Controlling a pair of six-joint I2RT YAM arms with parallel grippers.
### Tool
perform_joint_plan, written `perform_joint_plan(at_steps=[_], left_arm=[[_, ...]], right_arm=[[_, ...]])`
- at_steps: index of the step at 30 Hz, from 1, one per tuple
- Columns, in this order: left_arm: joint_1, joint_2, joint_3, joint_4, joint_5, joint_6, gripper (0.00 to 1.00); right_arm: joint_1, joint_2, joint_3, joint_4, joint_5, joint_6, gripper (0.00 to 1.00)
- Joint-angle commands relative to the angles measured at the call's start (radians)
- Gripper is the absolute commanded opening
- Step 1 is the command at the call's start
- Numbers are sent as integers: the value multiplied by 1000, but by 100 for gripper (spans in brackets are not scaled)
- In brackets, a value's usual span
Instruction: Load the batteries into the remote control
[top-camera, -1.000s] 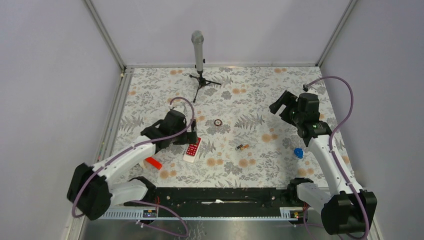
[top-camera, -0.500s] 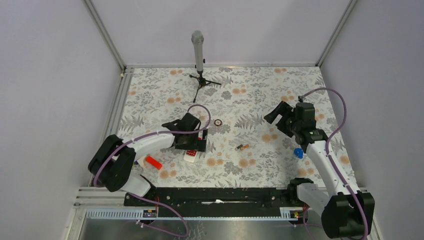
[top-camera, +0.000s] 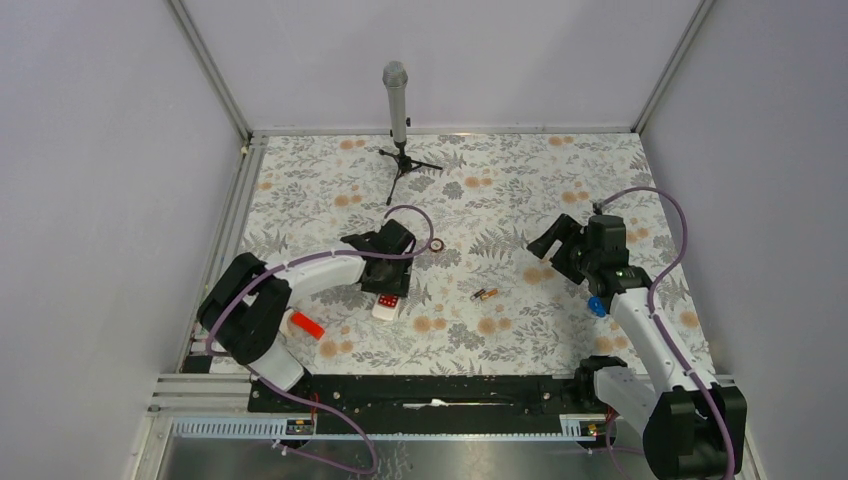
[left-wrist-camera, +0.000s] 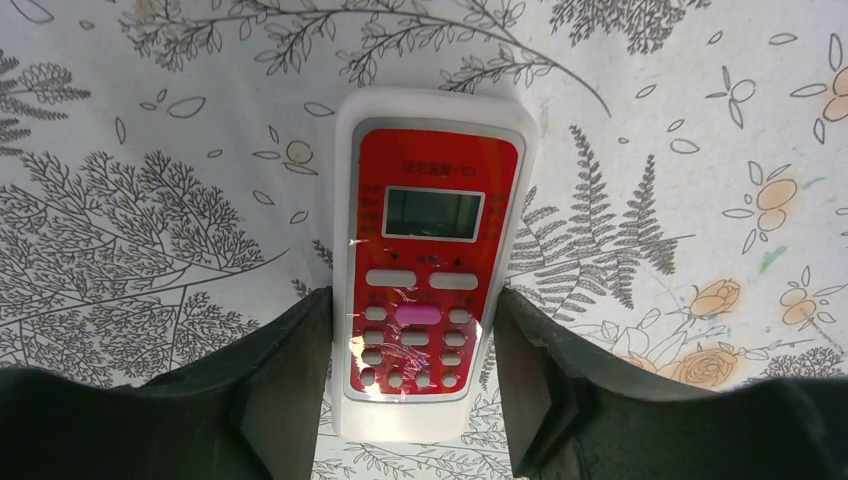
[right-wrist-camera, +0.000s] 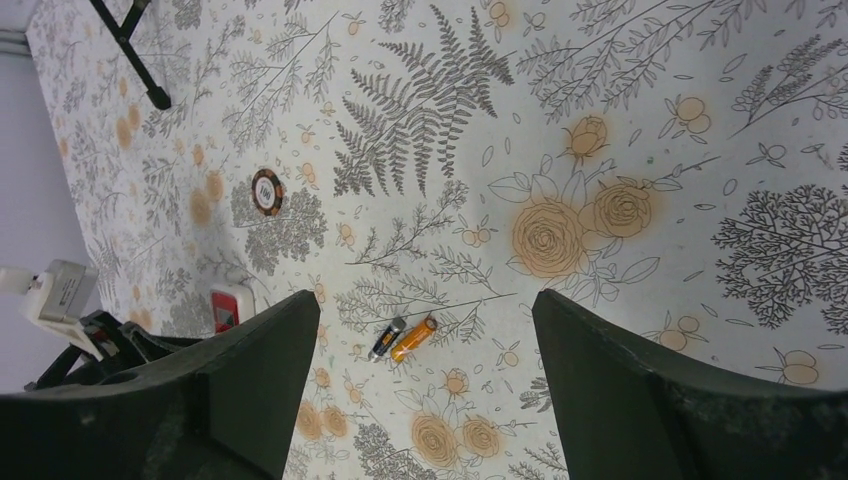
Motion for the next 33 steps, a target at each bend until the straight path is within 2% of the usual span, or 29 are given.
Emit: perform_joint_plan(at_steps=[1,4,7,10,13,15,20,26,33], left_arm=[[-5,39,65,-41,-66,16,45],[2,13,145,-74,-20,16,44],[38,-30,232,-68,87,-13,44],[104,-67,288,-24,249,-70,44],[164,-95,305,74,428,-152,44],[188,-112,313,139,541,-205,44],[217,-176,309,284,690,-334,44],[221,-242,252,537,799,-524,44],[221,-265,147,908,876,-765,43]], right_arm=[[2,-19,6,46,-80,-42,87],[9,-21,-15,133,-219,-49,88],[51,-35,-73,323,-338,36,93],[172,-48,-122,523,-345,114,99],[310,-16,-112,659,-324,143,100],[367,29,-75,702,-335,157,100],[436,115,17,811,-367,225,100],[470,210,134,814,-384,261,100],[470,266,209,927,-465,371,99]])
